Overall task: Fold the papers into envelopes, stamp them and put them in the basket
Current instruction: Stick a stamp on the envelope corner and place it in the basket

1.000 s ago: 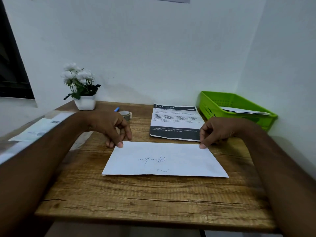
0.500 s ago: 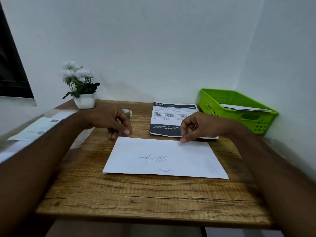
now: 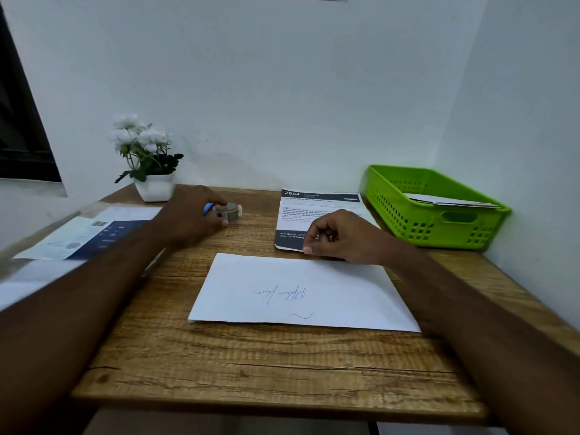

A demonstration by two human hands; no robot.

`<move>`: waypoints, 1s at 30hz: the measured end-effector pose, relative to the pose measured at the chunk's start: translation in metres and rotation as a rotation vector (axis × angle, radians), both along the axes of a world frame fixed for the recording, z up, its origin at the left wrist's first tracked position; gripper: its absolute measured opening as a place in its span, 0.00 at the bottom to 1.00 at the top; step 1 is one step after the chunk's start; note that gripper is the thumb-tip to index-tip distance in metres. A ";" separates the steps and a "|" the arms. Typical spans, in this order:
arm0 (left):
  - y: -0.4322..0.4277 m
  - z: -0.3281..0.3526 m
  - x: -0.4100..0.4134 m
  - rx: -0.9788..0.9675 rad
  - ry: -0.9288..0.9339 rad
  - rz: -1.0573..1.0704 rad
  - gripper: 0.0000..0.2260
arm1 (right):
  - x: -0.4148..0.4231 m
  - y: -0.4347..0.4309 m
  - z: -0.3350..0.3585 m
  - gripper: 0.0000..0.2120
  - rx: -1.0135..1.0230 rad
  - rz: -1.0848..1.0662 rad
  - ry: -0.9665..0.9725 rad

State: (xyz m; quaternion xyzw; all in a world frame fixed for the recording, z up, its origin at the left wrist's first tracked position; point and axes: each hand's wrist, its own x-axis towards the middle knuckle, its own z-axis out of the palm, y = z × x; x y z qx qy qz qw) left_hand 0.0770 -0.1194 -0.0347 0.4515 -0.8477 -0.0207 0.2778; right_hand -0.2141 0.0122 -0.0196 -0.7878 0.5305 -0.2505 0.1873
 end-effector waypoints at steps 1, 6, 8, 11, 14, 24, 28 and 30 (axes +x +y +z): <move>0.001 -0.002 -0.002 0.016 -0.016 0.023 0.23 | 0.000 0.000 0.000 0.04 -0.008 -0.009 -0.001; 0.003 -0.006 -0.019 0.072 -0.074 0.112 0.33 | 0.004 0.002 0.000 0.04 -0.007 -0.008 -0.053; 0.001 -0.006 -0.024 0.085 -0.100 0.136 0.34 | 0.008 0.004 0.000 0.05 0.017 0.015 -0.159; -0.001 -0.005 -0.029 0.072 -0.081 0.113 0.29 | 0.014 0.006 -0.001 0.05 0.050 0.011 -0.268; 0.003 -0.003 -0.033 0.103 0.074 -0.021 0.24 | 0.020 0.007 -0.002 0.04 0.029 -0.038 -0.326; 0.049 0.011 -0.060 0.349 0.460 -0.535 0.31 | 0.026 0.010 0.004 0.10 0.045 -0.198 -0.646; 0.055 0.011 -0.065 0.299 0.488 -0.563 0.29 | 0.029 0.016 0.008 0.12 0.250 -0.149 -0.750; 0.058 0.012 -0.065 0.264 0.494 -0.564 0.27 | 0.032 0.018 0.008 0.14 0.283 -0.144 -0.773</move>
